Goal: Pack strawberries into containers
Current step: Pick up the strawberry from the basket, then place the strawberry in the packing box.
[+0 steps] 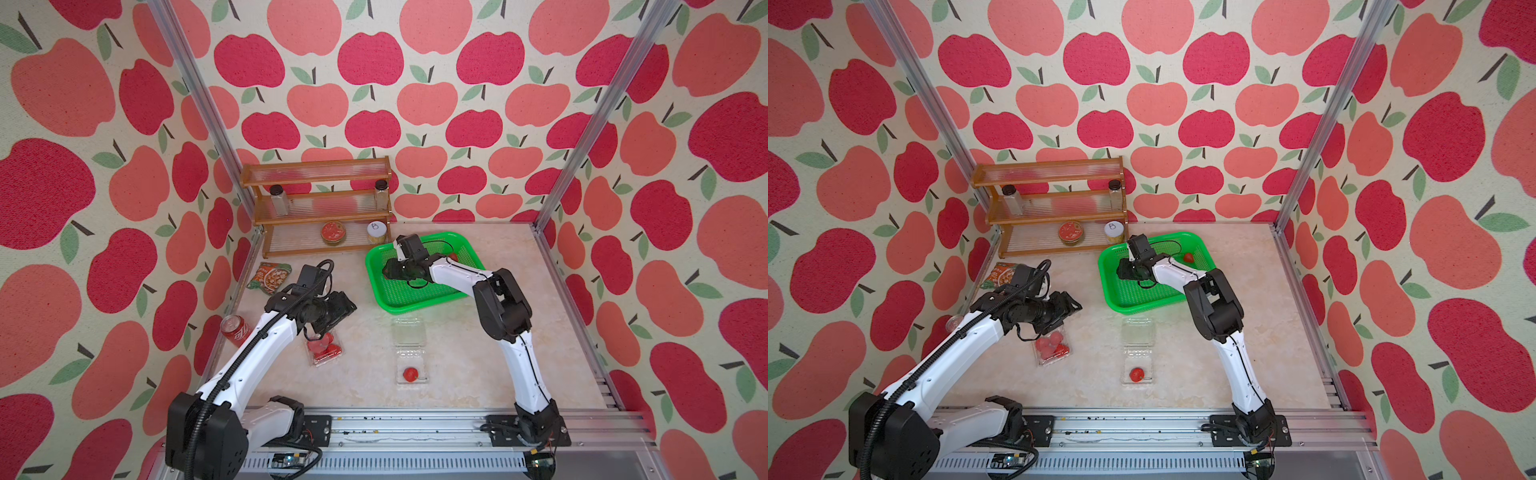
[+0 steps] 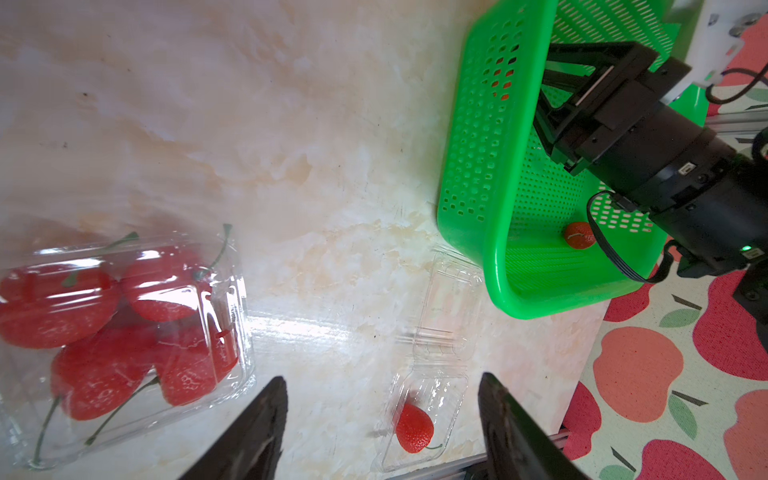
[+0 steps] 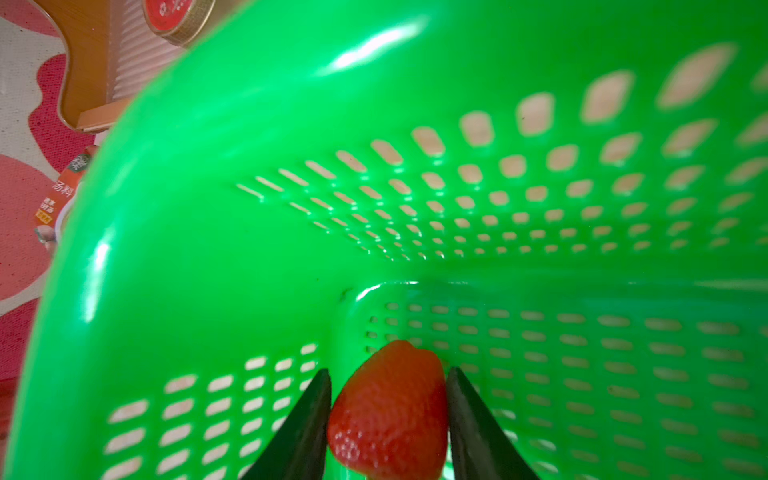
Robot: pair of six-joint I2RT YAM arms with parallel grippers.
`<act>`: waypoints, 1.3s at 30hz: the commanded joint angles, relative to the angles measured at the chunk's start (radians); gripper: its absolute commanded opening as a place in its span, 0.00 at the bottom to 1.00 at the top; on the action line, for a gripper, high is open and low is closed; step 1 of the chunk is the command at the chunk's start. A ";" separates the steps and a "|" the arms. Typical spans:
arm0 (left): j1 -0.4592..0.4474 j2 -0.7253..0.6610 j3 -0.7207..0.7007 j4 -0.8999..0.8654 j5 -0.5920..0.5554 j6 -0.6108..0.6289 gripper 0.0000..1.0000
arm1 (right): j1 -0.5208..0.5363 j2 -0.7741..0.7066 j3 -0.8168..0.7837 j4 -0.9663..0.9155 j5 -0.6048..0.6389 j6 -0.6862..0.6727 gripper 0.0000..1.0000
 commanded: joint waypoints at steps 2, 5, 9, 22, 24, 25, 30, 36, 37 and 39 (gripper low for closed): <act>0.005 -0.026 -0.011 -0.009 0.000 -0.004 0.71 | -0.014 -0.154 -0.078 0.009 -0.042 0.022 0.46; 0.003 -0.028 -0.018 0.000 -0.002 -0.007 0.71 | -0.018 -0.246 -0.161 0.030 -0.071 0.050 0.46; 0.001 -0.028 -0.031 0.025 -0.011 -0.014 0.71 | -0.013 -0.385 -0.254 -0.036 -0.114 0.033 0.46; -0.052 -0.001 0.011 0.051 -0.069 -0.034 0.71 | 0.180 -0.947 -0.653 -0.463 -0.100 0.015 0.46; -0.072 0.005 0.016 0.051 -0.078 -0.042 0.71 | 0.220 -0.991 -0.732 -0.449 -0.112 0.073 0.46; -0.082 0.010 0.020 0.050 -0.084 -0.044 0.71 | 0.240 -1.005 -0.766 -0.440 -0.111 0.098 0.46; -0.121 0.024 0.041 0.030 -0.112 -0.051 0.71 | 0.300 -0.986 -0.847 -0.438 -0.105 0.148 0.47; -0.127 0.015 0.041 0.018 -0.125 -0.059 0.71 | 0.300 -0.892 -0.857 -0.426 -0.126 0.142 0.47; -0.127 0.013 0.042 0.015 -0.127 -0.059 0.71 | 0.298 -0.873 -0.853 -0.422 -0.129 0.139 0.49; -0.127 0.013 0.041 0.011 -0.128 -0.057 0.71 | 0.298 -0.844 -0.845 -0.418 -0.136 0.135 0.55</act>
